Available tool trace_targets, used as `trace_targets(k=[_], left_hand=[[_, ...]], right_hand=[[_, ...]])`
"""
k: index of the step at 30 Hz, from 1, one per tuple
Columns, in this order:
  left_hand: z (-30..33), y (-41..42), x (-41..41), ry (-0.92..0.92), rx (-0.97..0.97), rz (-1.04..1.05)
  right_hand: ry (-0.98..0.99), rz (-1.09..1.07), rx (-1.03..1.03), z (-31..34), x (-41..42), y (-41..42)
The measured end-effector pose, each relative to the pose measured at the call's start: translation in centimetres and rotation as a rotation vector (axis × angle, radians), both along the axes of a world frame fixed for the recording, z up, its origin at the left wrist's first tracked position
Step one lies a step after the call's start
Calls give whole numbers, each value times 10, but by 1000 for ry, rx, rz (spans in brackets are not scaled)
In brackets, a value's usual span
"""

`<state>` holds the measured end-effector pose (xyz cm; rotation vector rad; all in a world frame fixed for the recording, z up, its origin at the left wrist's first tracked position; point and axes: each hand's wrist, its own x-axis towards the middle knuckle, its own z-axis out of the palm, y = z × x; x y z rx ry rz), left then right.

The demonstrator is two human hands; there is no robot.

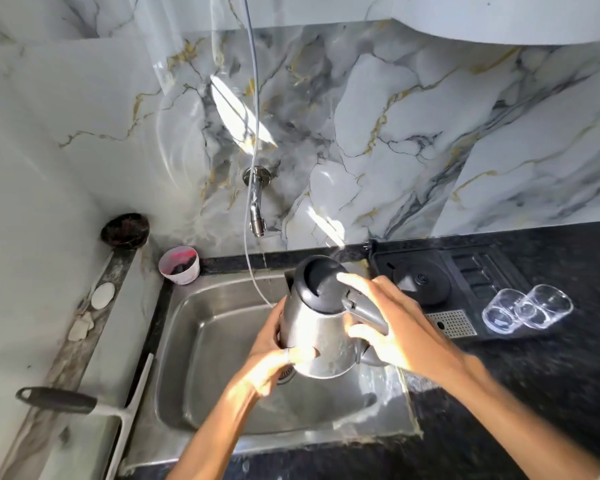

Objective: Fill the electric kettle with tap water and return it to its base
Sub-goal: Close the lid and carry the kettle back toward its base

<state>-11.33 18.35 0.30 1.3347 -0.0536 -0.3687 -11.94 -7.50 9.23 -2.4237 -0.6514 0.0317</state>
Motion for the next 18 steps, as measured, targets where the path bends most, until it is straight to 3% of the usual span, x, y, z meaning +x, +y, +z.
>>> trace_targets(k=[4,11,15,18], left_hand=[[14,-14,1,10,32,-18],[12,-40,3,43,138,-20],[4,-57,5,36,122,-23],[-1,-71,3,65,44,-24]], right_hand=[[206,-46,-160,25,-1,-7],[218,-124,-321,47,4,-13],[183,-163,-305,40,1,-32],[153,-221,-128,35,4,-50]])
